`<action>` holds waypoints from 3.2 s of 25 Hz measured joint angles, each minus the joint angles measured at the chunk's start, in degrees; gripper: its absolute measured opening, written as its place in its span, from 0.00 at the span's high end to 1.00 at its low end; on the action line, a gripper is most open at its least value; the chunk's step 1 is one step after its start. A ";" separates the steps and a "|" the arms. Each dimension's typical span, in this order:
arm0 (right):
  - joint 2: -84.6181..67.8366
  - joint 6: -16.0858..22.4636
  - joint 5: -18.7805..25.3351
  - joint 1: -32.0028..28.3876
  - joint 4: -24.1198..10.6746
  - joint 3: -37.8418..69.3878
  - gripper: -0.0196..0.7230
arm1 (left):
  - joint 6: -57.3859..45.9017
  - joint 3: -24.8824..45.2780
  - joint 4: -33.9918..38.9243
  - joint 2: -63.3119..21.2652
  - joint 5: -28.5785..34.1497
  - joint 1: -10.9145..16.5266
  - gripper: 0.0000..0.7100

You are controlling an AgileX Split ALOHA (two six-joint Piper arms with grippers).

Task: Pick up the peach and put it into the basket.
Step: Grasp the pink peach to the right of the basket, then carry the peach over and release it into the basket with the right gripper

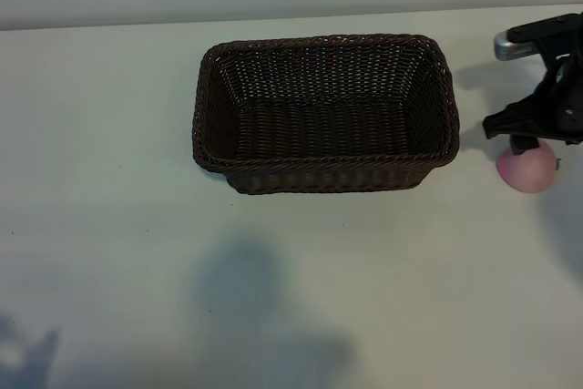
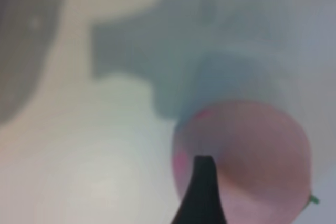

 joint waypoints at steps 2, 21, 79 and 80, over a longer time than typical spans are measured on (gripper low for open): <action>0.53 -0.13 0.00 -0.59 0.71 0.00 0.17 | 0.00 0.00 0.00 0.00 0.00 -0.13 0.16; 3.84 -3.64 -0.20 -0.70 5.69 -0.38 0.89 | -0.05 0.00 0.00 -0.04 0.00 -0.13 0.16; 6.80 -5.04 9.74 25.14 7.25 -24.89 0.90 | -0.28 0.00 0.00 -0.04 0.00 -0.13 0.17; 7.71 -5.04 9.61 25.14 7.25 -25.61 0.90 | -0.28 0.00 0.00 -0.04 0.00 -0.13 0.17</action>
